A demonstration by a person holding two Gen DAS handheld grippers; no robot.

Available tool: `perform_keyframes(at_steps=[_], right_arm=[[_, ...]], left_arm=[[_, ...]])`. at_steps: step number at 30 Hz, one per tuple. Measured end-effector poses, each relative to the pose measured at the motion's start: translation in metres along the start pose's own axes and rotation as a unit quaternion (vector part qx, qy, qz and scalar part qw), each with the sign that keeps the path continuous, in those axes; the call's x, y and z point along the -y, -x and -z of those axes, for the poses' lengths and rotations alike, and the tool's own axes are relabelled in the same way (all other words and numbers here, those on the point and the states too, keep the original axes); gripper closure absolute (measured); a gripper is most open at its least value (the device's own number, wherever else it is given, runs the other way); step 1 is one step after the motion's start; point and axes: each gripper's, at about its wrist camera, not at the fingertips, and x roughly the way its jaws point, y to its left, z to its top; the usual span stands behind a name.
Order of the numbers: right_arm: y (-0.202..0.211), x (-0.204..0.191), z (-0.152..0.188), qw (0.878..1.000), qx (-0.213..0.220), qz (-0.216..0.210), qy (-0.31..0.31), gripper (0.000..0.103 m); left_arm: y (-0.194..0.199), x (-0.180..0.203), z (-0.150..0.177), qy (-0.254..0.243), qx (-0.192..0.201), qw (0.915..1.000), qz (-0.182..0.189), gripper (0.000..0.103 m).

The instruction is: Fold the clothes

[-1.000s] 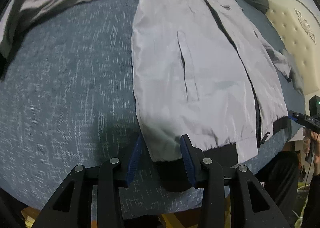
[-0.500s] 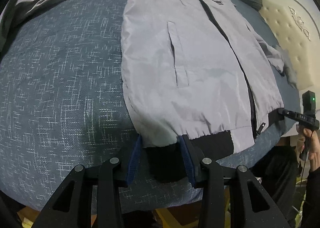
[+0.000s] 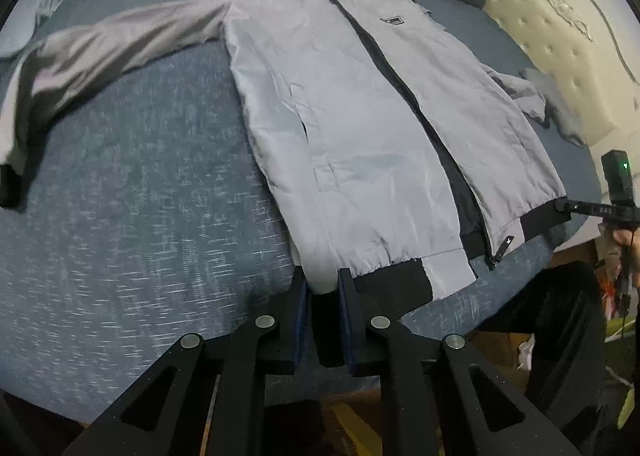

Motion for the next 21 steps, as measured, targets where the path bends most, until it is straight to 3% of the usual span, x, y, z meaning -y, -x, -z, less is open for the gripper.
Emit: perform_keyframes(at_steps=[6, 14, 18, 21], right_arm=[[-0.029, 0.007, 0.001, 0.999, -0.031, 0.025, 0.000, 0.097], [0.004, 0.012, -0.013, 0.997, 0.007, 0.082, 0.011, 0.084], [0.020, -0.007, -0.026, 0.997, 0.035, 0.057, 0.027, 0.074], [0.014, -0.033, -0.034, 0.998, 0.035, 0.038, 0.047, 0.072]], left_arm=[[-0.008, -0.008, -0.001, 0.014, -0.019, 0.9997, -0.012, 0.088], [-0.007, -0.017, -0.006, 0.034, -0.023, 0.9988, -0.025, 0.082], [0.008, -0.014, -0.015, 0.032, -0.003, 0.9988, -0.037, 0.081], [0.018, -0.011, -0.023, 0.034, 0.014, 0.9987, -0.036, 0.077]])
